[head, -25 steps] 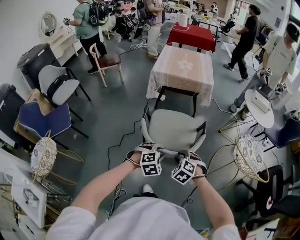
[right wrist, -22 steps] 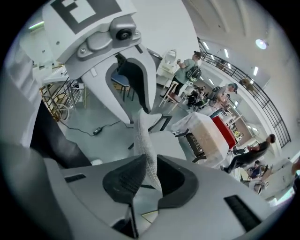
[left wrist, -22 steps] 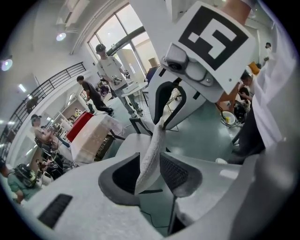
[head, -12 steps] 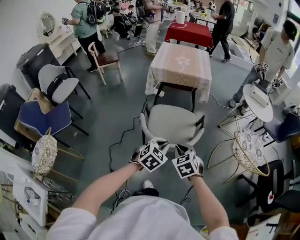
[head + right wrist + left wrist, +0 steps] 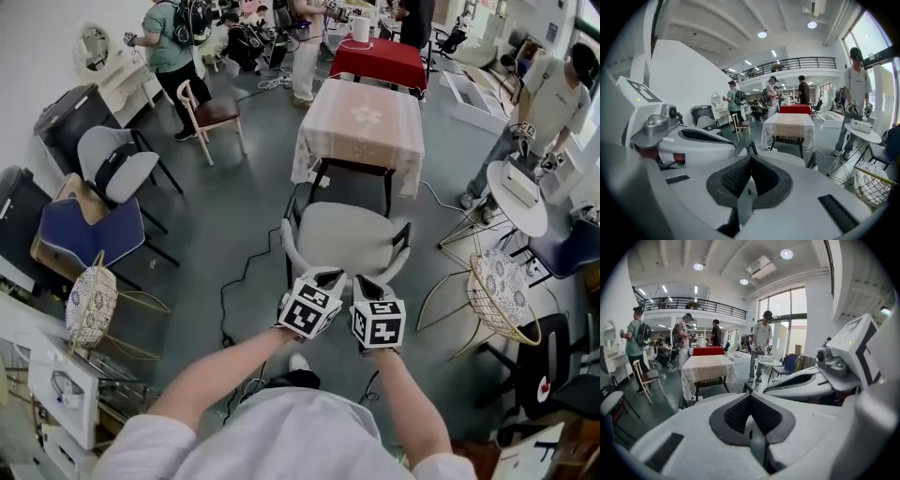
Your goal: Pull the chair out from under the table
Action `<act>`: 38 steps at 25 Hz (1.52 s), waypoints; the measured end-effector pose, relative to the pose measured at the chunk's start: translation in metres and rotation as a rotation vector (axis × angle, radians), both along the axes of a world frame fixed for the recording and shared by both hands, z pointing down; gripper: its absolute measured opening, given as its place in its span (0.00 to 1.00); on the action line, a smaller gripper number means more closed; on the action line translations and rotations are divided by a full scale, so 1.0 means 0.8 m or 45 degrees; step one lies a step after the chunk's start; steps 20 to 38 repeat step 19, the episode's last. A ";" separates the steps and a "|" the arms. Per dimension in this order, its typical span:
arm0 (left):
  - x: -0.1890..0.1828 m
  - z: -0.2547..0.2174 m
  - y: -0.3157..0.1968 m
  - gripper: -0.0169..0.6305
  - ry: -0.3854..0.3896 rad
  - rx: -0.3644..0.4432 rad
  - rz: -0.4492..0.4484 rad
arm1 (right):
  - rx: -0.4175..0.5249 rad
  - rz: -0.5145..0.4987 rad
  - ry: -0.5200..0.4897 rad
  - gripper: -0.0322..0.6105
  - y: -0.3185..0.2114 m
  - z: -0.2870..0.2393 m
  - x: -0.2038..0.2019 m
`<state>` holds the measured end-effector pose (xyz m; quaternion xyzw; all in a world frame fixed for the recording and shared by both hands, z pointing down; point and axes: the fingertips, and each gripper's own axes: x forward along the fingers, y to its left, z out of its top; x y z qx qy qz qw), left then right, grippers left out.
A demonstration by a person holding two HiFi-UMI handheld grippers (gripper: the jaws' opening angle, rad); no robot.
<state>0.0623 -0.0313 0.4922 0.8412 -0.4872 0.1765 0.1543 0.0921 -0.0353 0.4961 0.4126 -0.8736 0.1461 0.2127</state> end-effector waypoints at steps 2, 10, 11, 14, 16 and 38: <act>0.000 -0.002 0.000 0.04 0.033 -0.004 -0.025 | 0.002 0.002 -0.001 0.05 0.001 0.001 0.001; -0.008 -0.005 -0.004 0.03 0.087 -0.005 -0.091 | -0.005 0.039 -0.046 0.05 -0.002 0.001 0.004; -0.009 -0.005 -0.005 0.03 0.085 -0.004 -0.095 | -0.004 0.045 -0.053 0.05 -0.003 0.000 0.004; -0.011 -0.003 -0.007 0.03 0.092 -0.011 -0.110 | 0.008 0.050 -0.057 0.05 -0.005 -0.001 0.004; -0.013 -0.002 -0.009 0.03 0.098 -0.013 -0.120 | 0.014 0.048 -0.055 0.05 -0.007 -0.001 0.003; -0.016 -0.001 -0.011 0.03 0.101 -0.014 -0.132 | 0.016 0.045 -0.053 0.05 -0.009 0.000 0.002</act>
